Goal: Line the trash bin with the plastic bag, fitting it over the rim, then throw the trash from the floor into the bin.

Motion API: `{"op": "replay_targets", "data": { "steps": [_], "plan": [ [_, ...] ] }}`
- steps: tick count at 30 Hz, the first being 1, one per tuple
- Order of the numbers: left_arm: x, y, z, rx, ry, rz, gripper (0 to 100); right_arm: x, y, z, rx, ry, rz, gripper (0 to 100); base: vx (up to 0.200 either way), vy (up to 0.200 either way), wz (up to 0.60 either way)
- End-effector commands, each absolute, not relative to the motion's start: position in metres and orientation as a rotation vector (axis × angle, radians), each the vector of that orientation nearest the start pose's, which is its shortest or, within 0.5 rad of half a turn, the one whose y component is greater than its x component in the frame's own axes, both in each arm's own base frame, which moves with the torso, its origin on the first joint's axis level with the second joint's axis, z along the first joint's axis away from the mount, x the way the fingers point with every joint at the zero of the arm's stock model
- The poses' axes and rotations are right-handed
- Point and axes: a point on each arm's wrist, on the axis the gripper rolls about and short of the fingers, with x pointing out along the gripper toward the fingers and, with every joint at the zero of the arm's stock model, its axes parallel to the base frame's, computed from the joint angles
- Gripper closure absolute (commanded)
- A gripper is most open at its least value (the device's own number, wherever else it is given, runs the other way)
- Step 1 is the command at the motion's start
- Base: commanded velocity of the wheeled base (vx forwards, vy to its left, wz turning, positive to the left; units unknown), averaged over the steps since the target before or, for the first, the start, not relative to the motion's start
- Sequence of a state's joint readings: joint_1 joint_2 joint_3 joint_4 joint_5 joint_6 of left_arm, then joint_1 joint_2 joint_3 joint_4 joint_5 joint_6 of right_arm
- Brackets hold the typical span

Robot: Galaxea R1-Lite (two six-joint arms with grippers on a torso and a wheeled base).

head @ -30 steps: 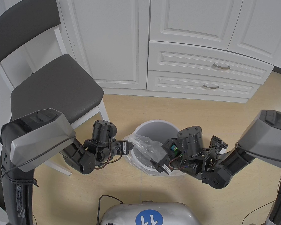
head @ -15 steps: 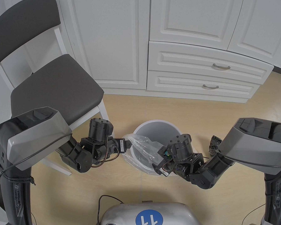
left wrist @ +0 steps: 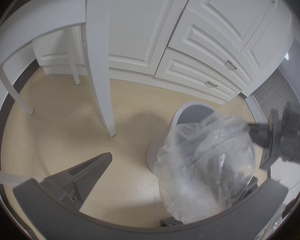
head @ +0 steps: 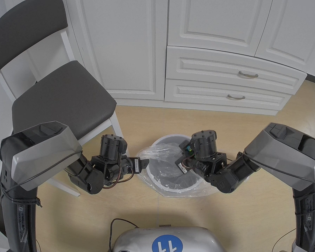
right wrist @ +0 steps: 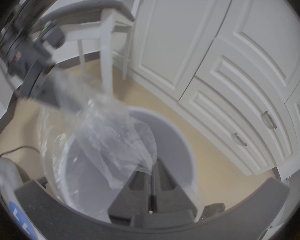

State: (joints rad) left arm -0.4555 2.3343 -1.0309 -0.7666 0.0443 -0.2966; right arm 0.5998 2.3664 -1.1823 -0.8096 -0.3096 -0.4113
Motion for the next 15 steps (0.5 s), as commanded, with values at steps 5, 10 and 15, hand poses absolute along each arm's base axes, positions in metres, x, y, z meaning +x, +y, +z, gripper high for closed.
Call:
{"op": "replay_targets", "data": {
  "steps": [5,10,15],
  "plan": [
    [0.373,-0.183,0.005,-0.145,0.598,-0.319,0,0.419,0.26,0.041,-0.424,0.174,0.21,100,0.0,0.0,0.0],
    [0.375,-0.184,0.008,-0.158,0.565,-0.326,0,0.443,0.274,0.022,-0.352,0.127,0.171,100,0.0,0.0,0.0],
    [0.375,-0.185,0.008,-0.164,0.542,-0.332,0,0.458,0.282,0.016,-0.291,0.067,0.138,100,0.0,0.0,0.0]
  ]
}}
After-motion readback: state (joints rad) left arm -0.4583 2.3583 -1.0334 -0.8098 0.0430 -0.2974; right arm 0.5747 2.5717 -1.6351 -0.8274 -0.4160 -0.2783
